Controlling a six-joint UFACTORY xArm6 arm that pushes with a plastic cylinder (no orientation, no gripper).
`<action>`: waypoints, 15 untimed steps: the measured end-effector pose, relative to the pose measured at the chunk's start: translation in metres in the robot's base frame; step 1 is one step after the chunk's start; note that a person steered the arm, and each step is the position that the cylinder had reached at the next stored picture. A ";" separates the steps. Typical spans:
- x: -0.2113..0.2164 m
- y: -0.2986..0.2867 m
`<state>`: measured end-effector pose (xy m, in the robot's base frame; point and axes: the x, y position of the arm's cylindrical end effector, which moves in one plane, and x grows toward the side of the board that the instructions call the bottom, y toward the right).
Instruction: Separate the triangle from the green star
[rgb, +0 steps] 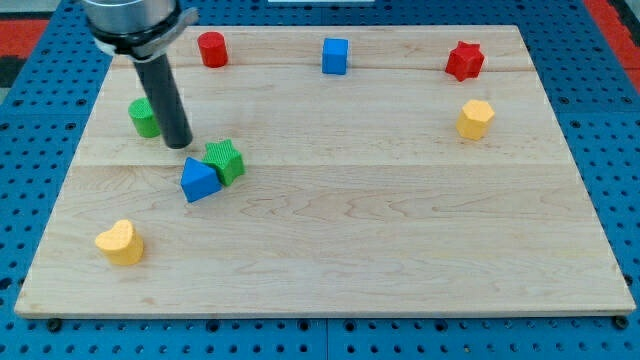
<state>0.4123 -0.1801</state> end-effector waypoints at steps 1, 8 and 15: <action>0.025 0.005; 0.039 0.072; 0.074 0.109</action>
<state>0.4865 -0.0706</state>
